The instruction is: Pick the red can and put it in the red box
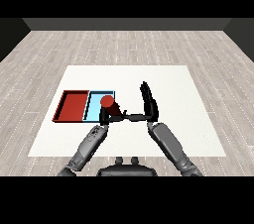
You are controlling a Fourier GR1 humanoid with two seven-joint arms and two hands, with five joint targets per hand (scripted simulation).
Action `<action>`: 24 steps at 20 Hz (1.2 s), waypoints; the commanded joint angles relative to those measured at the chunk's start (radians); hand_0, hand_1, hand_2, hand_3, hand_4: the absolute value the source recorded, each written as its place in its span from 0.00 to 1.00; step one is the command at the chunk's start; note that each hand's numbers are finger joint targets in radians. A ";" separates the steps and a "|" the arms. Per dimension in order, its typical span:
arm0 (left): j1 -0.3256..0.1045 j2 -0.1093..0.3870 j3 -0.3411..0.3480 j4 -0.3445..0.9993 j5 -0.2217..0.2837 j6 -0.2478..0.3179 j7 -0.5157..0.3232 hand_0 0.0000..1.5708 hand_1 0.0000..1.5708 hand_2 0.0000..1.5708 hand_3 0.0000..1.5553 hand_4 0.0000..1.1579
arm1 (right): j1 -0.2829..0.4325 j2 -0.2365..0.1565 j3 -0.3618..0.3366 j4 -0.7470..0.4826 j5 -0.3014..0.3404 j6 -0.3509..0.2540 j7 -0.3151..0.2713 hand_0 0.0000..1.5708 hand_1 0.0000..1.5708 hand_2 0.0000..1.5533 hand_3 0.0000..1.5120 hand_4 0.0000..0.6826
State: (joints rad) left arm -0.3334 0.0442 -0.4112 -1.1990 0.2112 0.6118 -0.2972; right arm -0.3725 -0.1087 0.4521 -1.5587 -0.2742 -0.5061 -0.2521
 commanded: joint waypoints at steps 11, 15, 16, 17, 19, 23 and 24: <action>0.005 0.323 0.161 -0.005 -0.098 -0.017 0.113 1.00 1.00 0.99 0.94 0.97 | 0.415 -0.202 -0.198 -0.173 -0.083 0.125 -0.104 0.00 0.00 0.00 0.00 0.00; -0.012 0.378 0.285 0.105 -0.044 -0.099 0.076 1.00 1.00 0.99 0.94 0.94 | 0.347 -0.214 -0.245 -0.128 -0.074 0.138 -0.055 0.00 0.00 0.00 0.00 0.00; -0.100 0.378 0.300 0.191 -0.034 -0.114 0.125 1.00 1.00 1.00 0.96 0.97 | 0.395 -0.235 -0.251 -0.093 -0.060 0.155 -0.101 0.00 0.00 0.00 0.00 0.00; -0.106 0.372 0.318 0.312 -0.045 -0.139 0.032 1.00 1.00 1.00 0.96 0.97 | 0.348 -0.235 -0.271 -0.113 -0.067 0.134 -0.052 0.00 0.00 0.00 0.00 0.00; -0.092 0.410 0.320 0.367 -0.075 -0.138 0.028 1.00 1.00 0.99 0.95 0.95 | 0.387 -0.207 -0.249 -0.094 -0.039 0.106 -0.072 0.00 0.00 0.00 0.00 0.00; -0.286 0.418 0.331 0.666 -0.123 -0.158 0.075 1.00 1.00 0.99 0.95 0.94 | 0.314 -0.205 -0.267 -0.010 -0.037 0.108 -0.042 0.00 0.00 0.00 0.00 0.00; -0.315 0.413 0.337 0.674 -0.131 -0.139 0.118 1.00 1.00 1.00 0.95 0.93 | 0.385 -0.233 -0.296 -0.042 -0.046 0.138 -0.077 0.00 0.00 0.00 0.00 0.00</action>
State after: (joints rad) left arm -0.5388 0.4471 -0.0951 -0.6980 0.1132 0.4735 -0.2182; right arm -0.0096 -0.3243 0.1866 -1.6181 -0.3235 -0.3818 -0.3215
